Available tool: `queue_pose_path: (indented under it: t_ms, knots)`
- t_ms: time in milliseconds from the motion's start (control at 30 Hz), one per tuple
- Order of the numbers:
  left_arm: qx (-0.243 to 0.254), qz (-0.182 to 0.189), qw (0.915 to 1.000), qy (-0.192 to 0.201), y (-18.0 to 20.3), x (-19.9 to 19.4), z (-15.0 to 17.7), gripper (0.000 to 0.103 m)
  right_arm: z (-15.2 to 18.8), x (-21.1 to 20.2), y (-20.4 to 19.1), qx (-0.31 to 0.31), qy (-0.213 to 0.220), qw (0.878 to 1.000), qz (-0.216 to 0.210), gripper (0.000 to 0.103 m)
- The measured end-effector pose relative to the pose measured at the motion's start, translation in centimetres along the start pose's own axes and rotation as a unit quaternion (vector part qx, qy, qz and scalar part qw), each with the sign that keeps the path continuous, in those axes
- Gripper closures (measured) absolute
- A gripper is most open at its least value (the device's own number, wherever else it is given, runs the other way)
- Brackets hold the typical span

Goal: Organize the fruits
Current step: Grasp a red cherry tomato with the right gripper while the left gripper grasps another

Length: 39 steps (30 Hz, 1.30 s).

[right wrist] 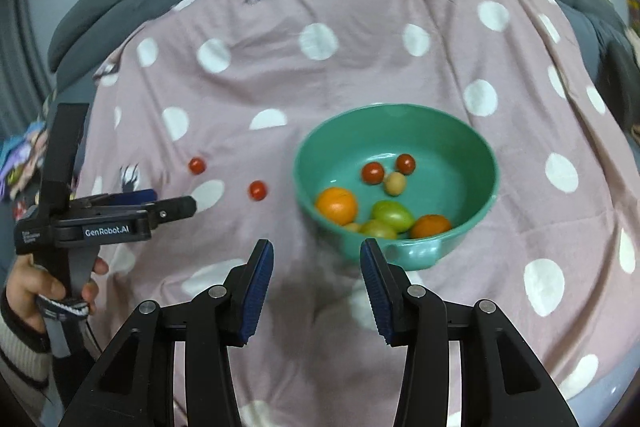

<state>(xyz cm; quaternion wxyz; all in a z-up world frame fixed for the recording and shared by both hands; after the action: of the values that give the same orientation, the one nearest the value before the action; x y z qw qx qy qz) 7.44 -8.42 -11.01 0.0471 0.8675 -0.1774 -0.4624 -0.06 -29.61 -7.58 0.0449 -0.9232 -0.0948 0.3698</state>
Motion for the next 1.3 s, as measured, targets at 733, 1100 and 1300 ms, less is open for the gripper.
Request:
queue_pose_path:
  t_ms: [733,1100,1300]
  knots:
    - [-0.070,-0.013,0.9974,0.011,-9.5,-4.0,5.4,0.011,0.6,7.2,-9.6,-0.040,-0.070,0.995,-0.064,0.057]
    - [-0.055,0.004,0.9984,0.015,-9.1,-1.8,2.9,0.011,-2.8,12.9,-9.3,-0.076,-0.078,0.994,-0.029,0.057]
    - [-0.039,0.000,0.9992,0.010,-9.2,0.1,0.3,0.011,-4.2,18.0,-9.4,-0.098,-0.113,0.989,0.002,0.057]
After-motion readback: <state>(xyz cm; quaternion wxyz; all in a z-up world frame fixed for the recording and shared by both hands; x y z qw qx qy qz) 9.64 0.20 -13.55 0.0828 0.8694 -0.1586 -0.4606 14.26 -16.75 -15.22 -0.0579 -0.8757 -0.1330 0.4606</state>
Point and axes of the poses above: each gripper's, at about its wrist camera, not at the fingertips, and x roughly the way its jaws point, y to its right, z to its underside, the point moved 6 cm from there along x, roughly the way its jaws point, and after that the axes turned 4 degrees about -x, right-handed, at the moved point
